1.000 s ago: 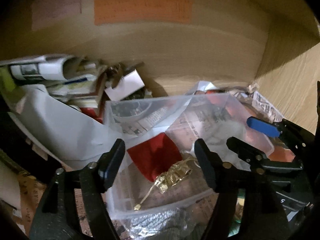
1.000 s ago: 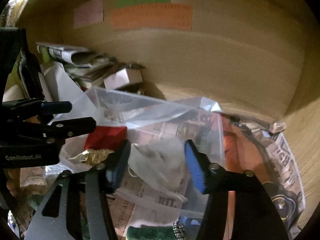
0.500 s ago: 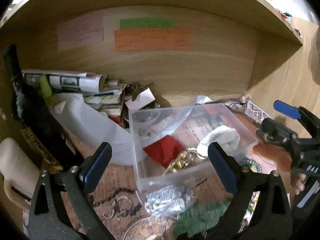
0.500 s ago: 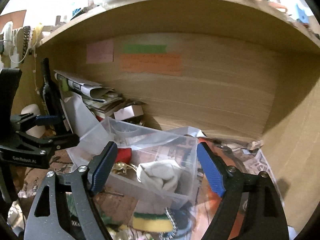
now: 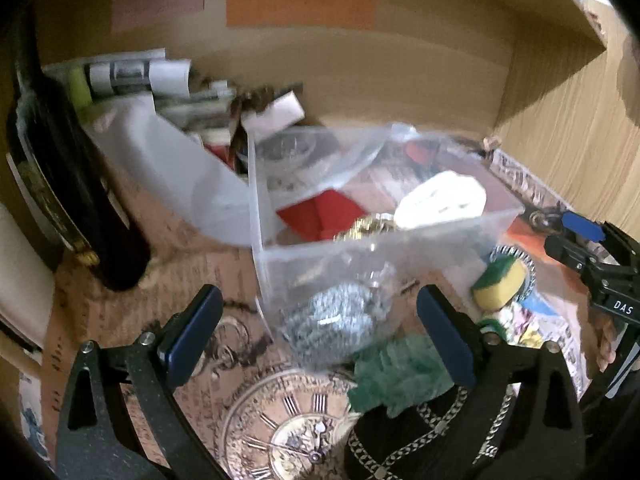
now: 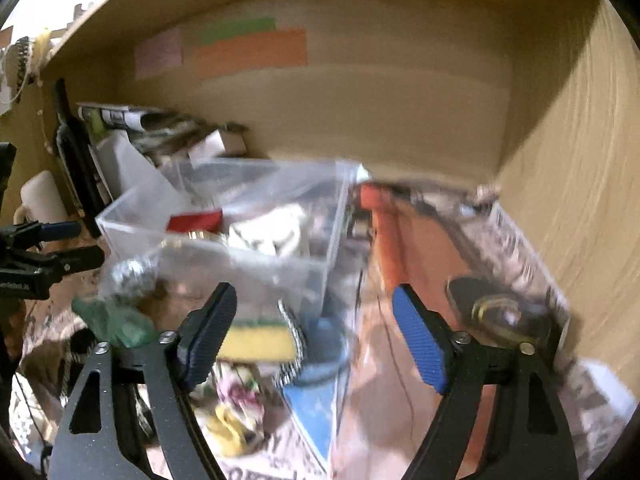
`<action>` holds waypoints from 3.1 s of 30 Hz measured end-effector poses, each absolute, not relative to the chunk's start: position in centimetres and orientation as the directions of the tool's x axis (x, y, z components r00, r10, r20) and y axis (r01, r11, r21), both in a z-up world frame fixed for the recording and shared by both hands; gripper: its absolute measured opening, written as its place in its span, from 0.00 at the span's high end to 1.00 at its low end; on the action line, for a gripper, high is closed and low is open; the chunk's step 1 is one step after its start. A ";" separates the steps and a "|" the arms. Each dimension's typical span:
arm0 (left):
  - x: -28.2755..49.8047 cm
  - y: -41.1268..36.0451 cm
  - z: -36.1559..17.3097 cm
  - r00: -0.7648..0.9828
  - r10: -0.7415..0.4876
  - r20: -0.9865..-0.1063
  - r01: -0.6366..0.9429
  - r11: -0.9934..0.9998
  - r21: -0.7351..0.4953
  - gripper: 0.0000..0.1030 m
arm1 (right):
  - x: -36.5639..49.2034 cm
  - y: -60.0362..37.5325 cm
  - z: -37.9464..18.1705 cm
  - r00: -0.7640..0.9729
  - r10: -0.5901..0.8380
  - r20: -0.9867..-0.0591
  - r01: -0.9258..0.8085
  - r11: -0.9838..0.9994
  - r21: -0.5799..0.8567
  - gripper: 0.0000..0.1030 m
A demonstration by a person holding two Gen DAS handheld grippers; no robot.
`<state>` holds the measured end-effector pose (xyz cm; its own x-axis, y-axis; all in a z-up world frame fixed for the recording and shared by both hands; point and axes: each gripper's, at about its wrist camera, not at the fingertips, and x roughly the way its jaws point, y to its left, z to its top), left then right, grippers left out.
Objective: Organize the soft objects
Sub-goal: 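Move the left tool to the steel wool while the right tool reaches the beaded bracelet, then grasp the silver steel wool with the left tool while the right tool grasps the bracelet, then lower both held items into the clear box and open both tools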
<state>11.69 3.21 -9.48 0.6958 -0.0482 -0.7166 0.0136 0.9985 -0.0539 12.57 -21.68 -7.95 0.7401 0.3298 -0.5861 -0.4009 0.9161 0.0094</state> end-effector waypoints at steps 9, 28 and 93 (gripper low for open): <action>12.5 3.7 -12.6 0.633 -0.078 -0.770 -0.005 0.995 -0.104 0.04 | 12.9 -21.9 -10.8 0.634 0.361 -0.684 -0.439 0.896 0.065 0.62; 12.4 3.5 -13.1 0.635 -0.129 -0.762 0.025 0.989 -0.146 0.39 | 12.3 -22.3 -9.2 0.669 0.405 -0.623 -0.452 0.887 0.091 0.94; 18.1 3.1 -4.7 0.774 -0.071 -0.629 0.021 0.996 -0.086 0.65 | 17.5 -13.5 -3.8 0.716 0.480 -0.506 -0.547 0.837 0.020 0.94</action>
<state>18.07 3.08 -4.70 0.7741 -0.0709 -0.6291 0.0212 0.9961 -0.0862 17.51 -13.53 -3.80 0.7163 0.4802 -0.5063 -0.5472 0.8368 0.0195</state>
